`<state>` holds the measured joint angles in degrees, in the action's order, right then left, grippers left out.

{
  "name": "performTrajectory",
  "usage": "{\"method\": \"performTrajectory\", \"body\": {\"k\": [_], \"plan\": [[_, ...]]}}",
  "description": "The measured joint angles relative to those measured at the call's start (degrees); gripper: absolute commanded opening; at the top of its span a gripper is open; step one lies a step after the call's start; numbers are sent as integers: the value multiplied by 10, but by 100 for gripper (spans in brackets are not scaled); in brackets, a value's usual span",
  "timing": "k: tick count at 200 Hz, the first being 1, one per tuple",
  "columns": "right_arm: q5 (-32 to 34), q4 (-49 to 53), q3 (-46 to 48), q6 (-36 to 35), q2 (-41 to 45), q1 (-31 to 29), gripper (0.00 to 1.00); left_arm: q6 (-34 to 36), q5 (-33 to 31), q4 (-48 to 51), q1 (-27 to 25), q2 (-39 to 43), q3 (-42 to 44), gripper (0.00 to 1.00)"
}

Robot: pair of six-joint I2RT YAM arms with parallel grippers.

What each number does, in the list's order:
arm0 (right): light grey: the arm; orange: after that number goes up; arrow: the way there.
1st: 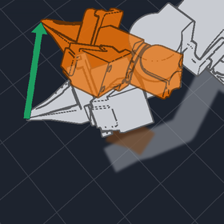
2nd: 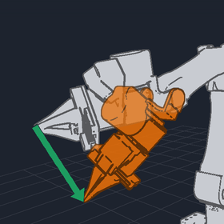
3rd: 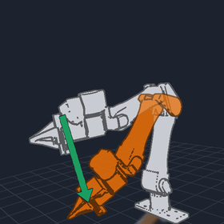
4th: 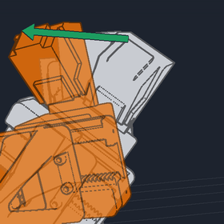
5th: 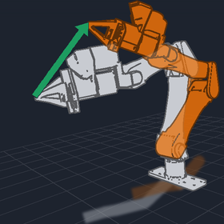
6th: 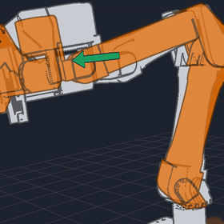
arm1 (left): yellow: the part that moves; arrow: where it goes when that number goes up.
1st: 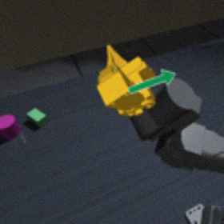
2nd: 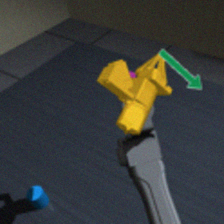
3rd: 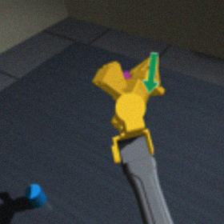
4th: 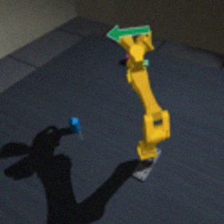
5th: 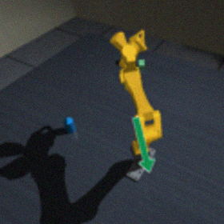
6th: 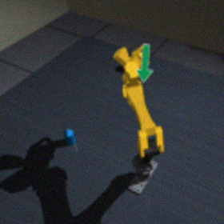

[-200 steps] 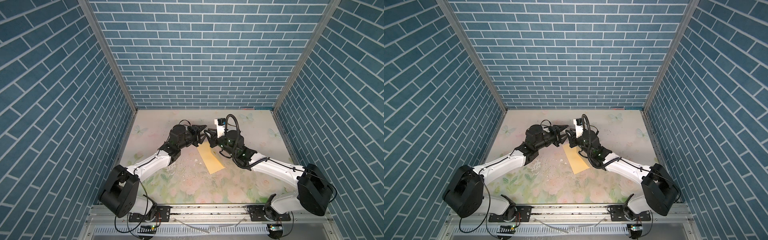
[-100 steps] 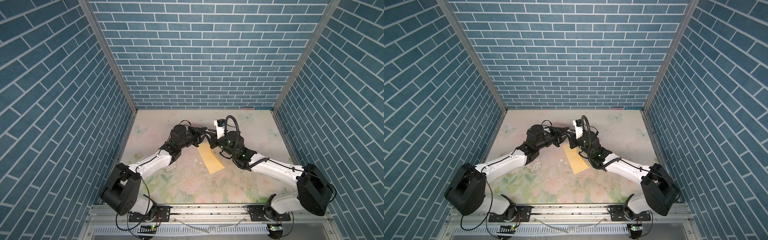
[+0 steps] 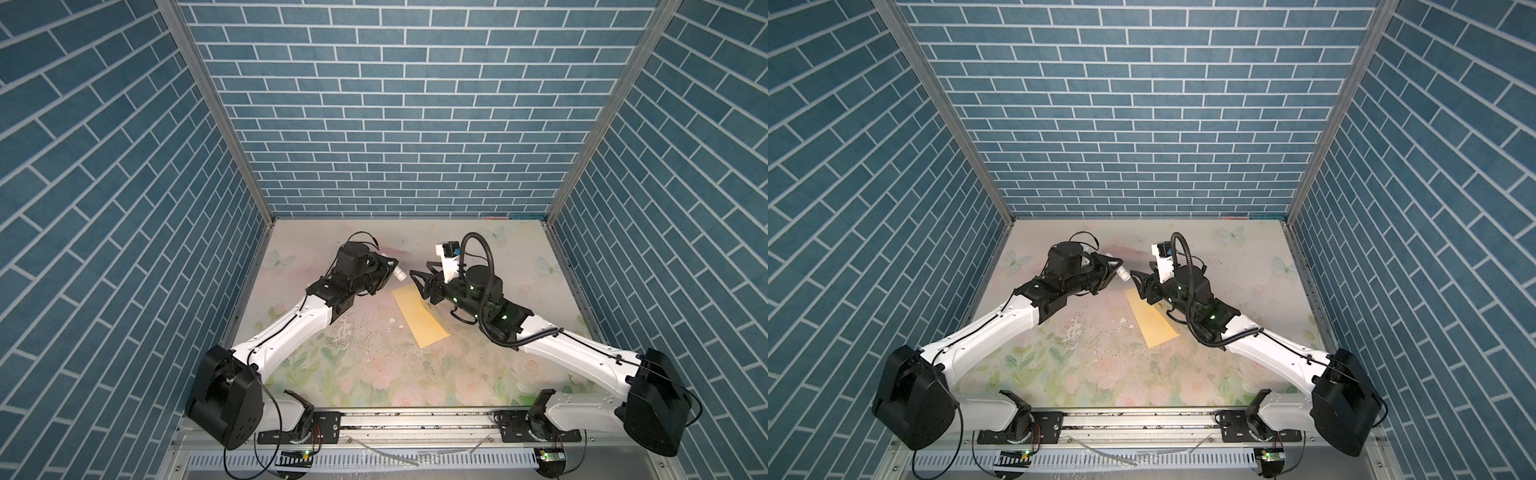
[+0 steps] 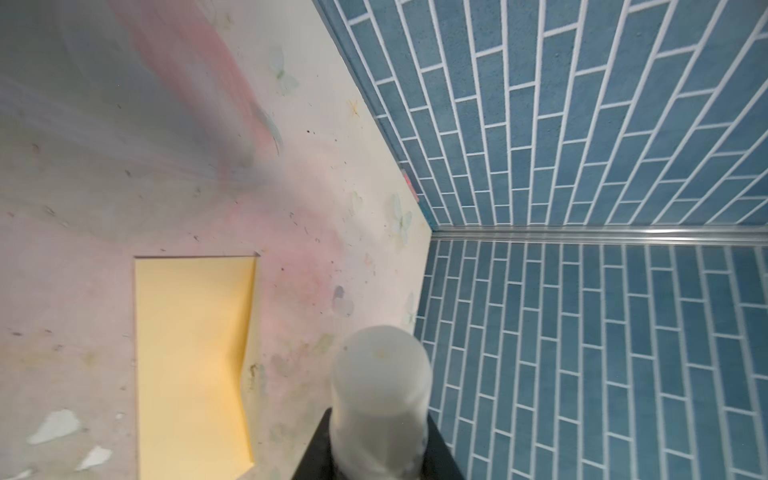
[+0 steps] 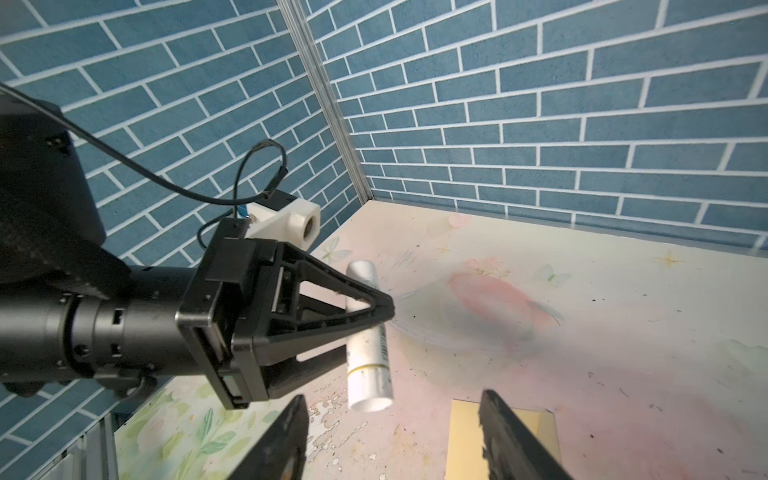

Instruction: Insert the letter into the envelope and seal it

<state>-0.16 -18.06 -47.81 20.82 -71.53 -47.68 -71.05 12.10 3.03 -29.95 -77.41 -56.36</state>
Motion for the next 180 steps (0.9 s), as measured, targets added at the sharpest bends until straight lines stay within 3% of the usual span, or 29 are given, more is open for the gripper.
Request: {"method": "performTrajectory", "body": {"k": [17,83,124,180], "plan": [[-2,28,0,5,3,20,55,44,-21,31,0,-8,0,0],[-12,143,6,43,-30,87,12,109,-33,44,-3,-113,11,0],[-14,201,5,45,-99,99,1,116,-26,3,-5,-170,15,0],[-17,233,-21,49,-154,108,0,118,-20,-34,-6,-229,22,0]]}}
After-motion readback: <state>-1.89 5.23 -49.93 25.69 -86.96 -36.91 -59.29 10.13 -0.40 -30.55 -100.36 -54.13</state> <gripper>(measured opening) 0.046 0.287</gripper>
